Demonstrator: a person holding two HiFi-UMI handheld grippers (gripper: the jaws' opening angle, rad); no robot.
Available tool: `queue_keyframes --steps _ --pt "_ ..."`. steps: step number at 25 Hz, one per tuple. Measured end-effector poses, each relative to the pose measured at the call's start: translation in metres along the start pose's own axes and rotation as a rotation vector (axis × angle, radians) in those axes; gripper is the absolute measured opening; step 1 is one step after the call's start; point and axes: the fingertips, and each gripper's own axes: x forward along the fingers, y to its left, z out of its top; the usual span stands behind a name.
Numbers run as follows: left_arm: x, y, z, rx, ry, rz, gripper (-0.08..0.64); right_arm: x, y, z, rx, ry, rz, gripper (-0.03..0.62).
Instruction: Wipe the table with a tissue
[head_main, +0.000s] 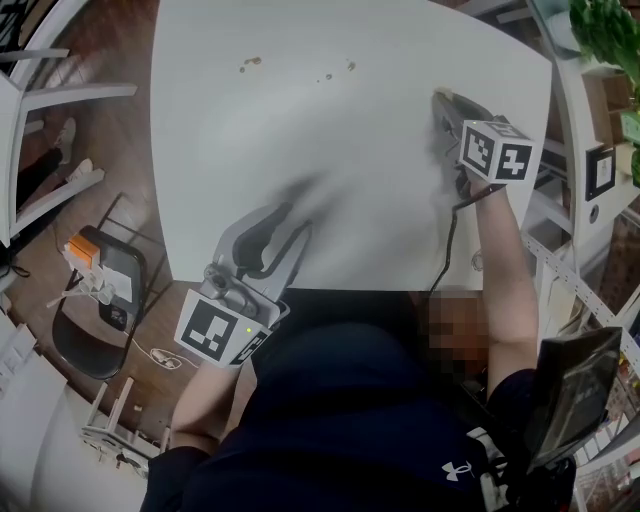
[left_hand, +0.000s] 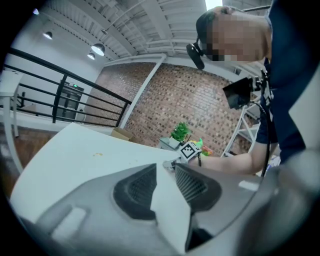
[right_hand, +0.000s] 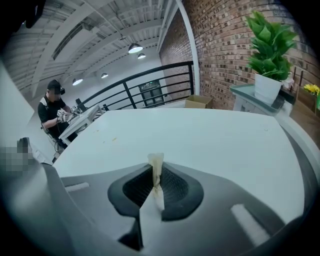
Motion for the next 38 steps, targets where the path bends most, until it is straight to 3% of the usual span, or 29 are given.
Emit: queue_keyframes --steps 5,17,38 --pt "-0.016 0.016 0.002 -0.013 -0.012 0.023 0.118 0.009 0.009 0.009 -0.007 -0.002 -0.029 0.034" --pt "-0.061 0.060 0.014 -0.035 -0.053 0.077 0.118 0.042 0.098 0.053 -0.075 -0.027 0.091 0.034" --pt "-0.081 0.086 0.017 -0.064 -0.074 0.128 0.118 0.076 0.129 0.052 -0.099 0.011 0.127 0.034"
